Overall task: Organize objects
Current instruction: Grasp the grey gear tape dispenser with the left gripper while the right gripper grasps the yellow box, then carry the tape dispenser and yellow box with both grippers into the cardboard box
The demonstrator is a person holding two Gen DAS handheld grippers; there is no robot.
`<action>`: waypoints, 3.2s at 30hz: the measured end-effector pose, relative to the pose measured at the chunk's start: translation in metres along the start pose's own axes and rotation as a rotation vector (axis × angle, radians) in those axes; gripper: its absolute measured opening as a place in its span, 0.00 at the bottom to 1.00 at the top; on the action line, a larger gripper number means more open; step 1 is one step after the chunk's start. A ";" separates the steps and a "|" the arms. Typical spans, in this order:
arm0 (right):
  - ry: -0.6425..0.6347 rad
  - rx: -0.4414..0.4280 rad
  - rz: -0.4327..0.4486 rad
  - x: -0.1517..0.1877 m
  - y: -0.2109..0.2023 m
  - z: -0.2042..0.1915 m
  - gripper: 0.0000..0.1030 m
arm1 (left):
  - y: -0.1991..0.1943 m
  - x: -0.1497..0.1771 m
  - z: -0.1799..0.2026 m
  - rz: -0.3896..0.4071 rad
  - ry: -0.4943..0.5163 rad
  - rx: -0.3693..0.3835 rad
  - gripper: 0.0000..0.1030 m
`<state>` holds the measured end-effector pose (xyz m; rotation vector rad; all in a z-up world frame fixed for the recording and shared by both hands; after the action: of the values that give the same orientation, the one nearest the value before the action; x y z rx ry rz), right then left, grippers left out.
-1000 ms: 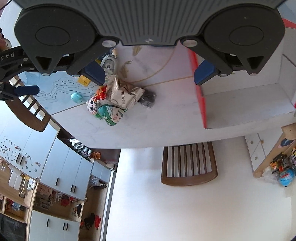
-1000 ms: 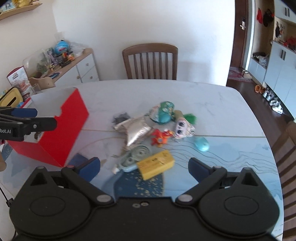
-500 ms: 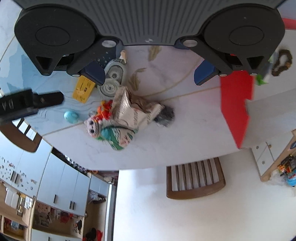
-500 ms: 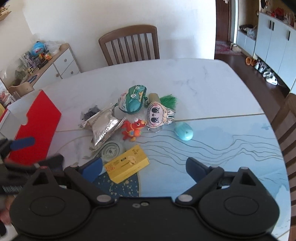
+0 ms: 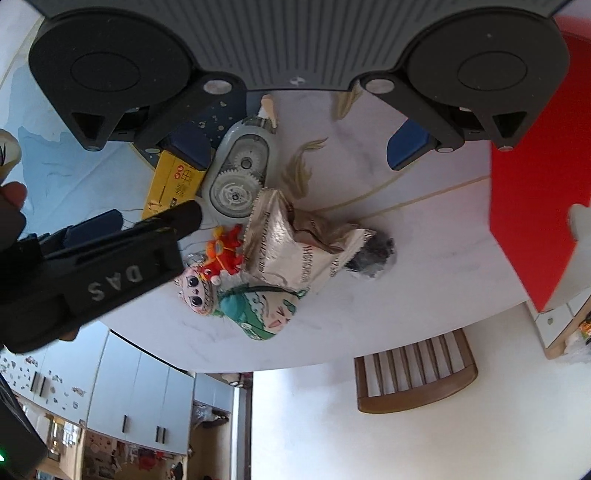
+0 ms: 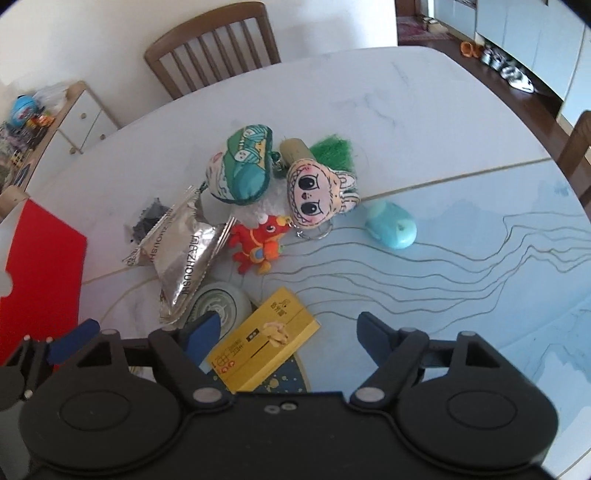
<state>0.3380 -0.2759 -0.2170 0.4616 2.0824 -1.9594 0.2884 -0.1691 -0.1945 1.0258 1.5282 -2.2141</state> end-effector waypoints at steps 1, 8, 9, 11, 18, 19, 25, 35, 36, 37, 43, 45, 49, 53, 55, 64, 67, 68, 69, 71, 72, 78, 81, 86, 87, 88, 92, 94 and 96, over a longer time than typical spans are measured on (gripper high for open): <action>0.005 0.005 -0.007 0.000 0.002 0.000 0.76 | 0.002 0.001 0.001 -0.002 0.007 0.001 0.99; -0.013 0.016 -0.023 0.001 0.006 -0.002 0.65 | 0.012 0.003 0.009 -0.022 0.026 0.031 0.97; -0.024 0.015 -0.026 0.001 0.006 -0.001 0.62 | 0.013 0.003 0.010 -0.025 0.031 0.034 0.95; -0.048 0.012 -0.035 0.002 0.006 0.001 0.59 | 0.016 0.004 0.013 -0.033 0.040 0.041 0.89; -0.110 0.025 -0.033 0.002 0.008 0.018 0.49 | 0.029 0.002 0.020 -0.058 0.049 0.060 0.73; -0.111 0.026 -0.033 0.002 0.008 0.021 0.47 | 0.031 0.001 0.021 -0.061 0.053 0.061 0.73; -0.111 0.009 -0.030 0.005 0.011 0.026 0.41 | 0.037 -0.004 0.026 -0.058 0.056 0.077 0.66; -0.176 0.028 0.024 0.013 0.005 0.019 0.28 | 0.034 -0.004 0.033 -0.063 0.047 0.083 0.45; -0.177 0.026 0.028 0.015 0.004 0.020 0.28 | 0.032 -0.003 0.033 -0.060 0.047 0.084 0.45; -0.179 0.024 0.031 0.017 0.002 0.021 0.28 | 0.029 -0.001 0.034 -0.057 0.044 0.085 0.45; -0.214 0.013 0.029 0.033 -0.015 0.020 0.28 | 0.007 0.007 0.035 -0.043 -0.001 0.102 0.45; -0.225 0.007 0.034 0.037 -0.023 0.019 0.28 | -0.002 0.009 0.034 -0.041 -0.023 0.105 0.45; -0.236 -0.014 0.036 0.043 -0.041 0.013 0.28 | -0.022 0.009 0.029 -0.025 -0.057 0.108 0.45; -0.268 -0.026 0.052 0.048 -0.061 0.002 0.28 | -0.047 0.006 0.022 0.004 -0.081 0.107 0.45; -0.290 -0.030 0.062 0.050 -0.071 -0.006 0.28 | -0.060 0.004 0.016 0.018 -0.090 0.107 0.45; -0.393 -0.072 0.113 0.052 -0.112 -0.060 0.28 | -0.120 0.001 -0.026 0.078 -0.143 0.080 0.45; -0.423 -0.088 0.132 0.052 -0.122 -0.082 0.28 | -0.140 0.001 -0.044 0.093 -0.152 0.065 0.45; -0.433 -0.093 0.139 0.052 -0.126 -0.089 0.28 | -0.147 0.002 -0.051 0.098 -0.157 0.060 0.45; -0.442 -0.100 0.146 0.051 -0.129 -0.096 0.28 | -0.153 0.002 -0.058 0.102 -0.162 0.054 0.45; -0.451 -0.119 0.152 0.050 -0.135 -0.111 0.28 | -0.165 0.002 -0.071 0.110 -0.168 0.044 0.45; -0.459 -0.126 0.157 0.049 -0.137 -0.118 0.28 | -0.171 0.001 -0.079 0.115 -0.171 0.041 0.45; -0.509 -0.147 0.201 0.046 -0.151 -0.161 0.28 | -0.207 0.001 -0.123 0.152 -0.176 -0.011 0.45; -0.518 -0.168 0.203 0.046 -0.155 -0.182 0.28 | -0.219 0.002 -0.142 0.160 -0.177 -0.035 0.45; -0.543 -0.178 0.217 0.047 -0.159 -0.215 0.28 | -0.233 0.009 -0.174 0.157 -0.185 -0.063 0.45; -0.550 -0.178 0.218 0.047 -0.158 -0.221 0.28 | -0.236 0.010 -0.180 0.156 -0.184 -0.069 0.45; -0.556 -0.175 0.221 0.047 -0.157 -0.228 0.28 | -0.238 0.013 -0.186 0.156 -0.182 -0.077 0.45; -0.572 -0.169 0.225 0.045 -0.150 -0.250 0.28 | -0.241 0.018 -0.217 0.146 -0.194 -0.106 0.45; -0.575 -0.164 0.225 0.042 -0.144 -0.261 0.28 | -0.239 0.020 -0.233 0.140 -0.206 -0.123 0.45; -0.578 -0.155 0.224 0.040 -0.137 -0.271 0.28 | -0.237 0.021 -0.247 0.131 -0.218 -0.133 0.45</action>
<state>0.2584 -0.0099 -0.0877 0.0724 1.7078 -1.5508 0.2370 0.1533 -0.0892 0.7924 1.4460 -2.0307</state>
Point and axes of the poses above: each gripper's, at about its wrist camera, not at the fingertips, and y roughly the way its jaws point, z to its right, x to its underside, the point moved 5 cm from there along y, roughly the way its jaws point, and after that the axes turned 12 degrees about x, right-handed, at the moved point
